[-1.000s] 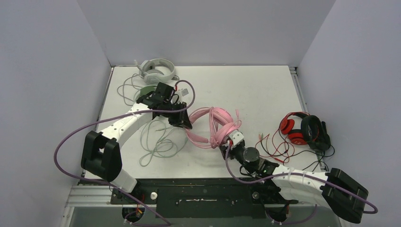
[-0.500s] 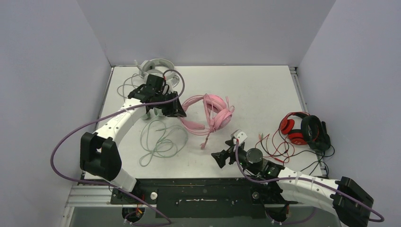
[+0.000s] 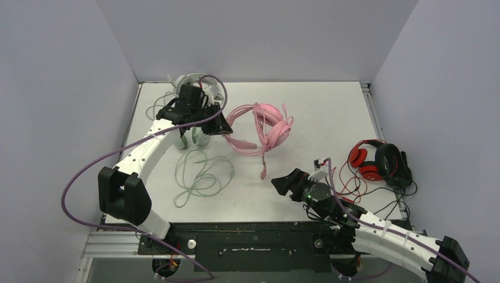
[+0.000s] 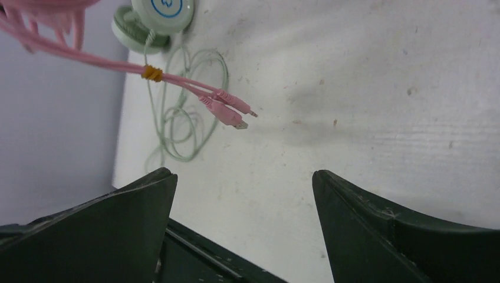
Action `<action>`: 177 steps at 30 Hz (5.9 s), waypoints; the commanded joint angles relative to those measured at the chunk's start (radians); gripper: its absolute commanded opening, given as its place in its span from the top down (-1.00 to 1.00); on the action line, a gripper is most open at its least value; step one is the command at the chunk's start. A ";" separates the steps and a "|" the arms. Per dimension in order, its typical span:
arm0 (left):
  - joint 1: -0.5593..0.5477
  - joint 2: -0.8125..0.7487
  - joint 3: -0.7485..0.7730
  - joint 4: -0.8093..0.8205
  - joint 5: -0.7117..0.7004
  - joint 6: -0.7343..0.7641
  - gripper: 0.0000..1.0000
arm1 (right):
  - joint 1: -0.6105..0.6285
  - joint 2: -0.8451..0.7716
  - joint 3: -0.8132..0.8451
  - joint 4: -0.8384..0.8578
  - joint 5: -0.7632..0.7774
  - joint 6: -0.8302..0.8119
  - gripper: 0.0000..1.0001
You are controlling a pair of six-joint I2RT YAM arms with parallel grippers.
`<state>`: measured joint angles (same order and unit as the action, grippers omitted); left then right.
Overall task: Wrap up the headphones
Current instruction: Wrap the headphones cable around the headphones, then place the headphones at the corner of the board.
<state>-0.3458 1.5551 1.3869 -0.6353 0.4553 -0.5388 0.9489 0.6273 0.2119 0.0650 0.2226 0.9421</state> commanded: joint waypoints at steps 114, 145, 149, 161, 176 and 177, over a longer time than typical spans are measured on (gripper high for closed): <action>-0.166 -0.063 -0.140 0.926 0.389 -0.316 1.00 | -0.772 0.594 0.306 0.806 -0.894 0.650 0.86; -0.407 0.230 0.186 0.017 -0.336 0.383 1.00 | -0.621 0.358 0.058 0.518 -0.758 -0.265 0.90; -0.436 0.287 0.181 -0.024 -0.385 0.420 1.00 | -0.608 0.372 -0.053 0.625 -0.698 -0.246 0.85; -0.526 0.361 0.153 -0.026 -0.429 0.516 1.00 | -0.490 0.350 -0.155 0.677 -0.656 -0.390 0.77; -0.574 0.099 -0.087 0.302 -0.405 0.620 1.00 | -0.328 0.419 -0.097 0.642 -0.475 -0.492 0.73; -0.575 0.094 -0.091 0.304 -0.402 0.622 1.00 | -0.329 0.422 -0.102 0.660 -0.467 -0.479 0.73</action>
<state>-0.8894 1.7123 1.2961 -0.4431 0.0032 0.0856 0.6109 1.0313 0.0471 0.5789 -0.3374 0.4973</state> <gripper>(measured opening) 0.140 0.140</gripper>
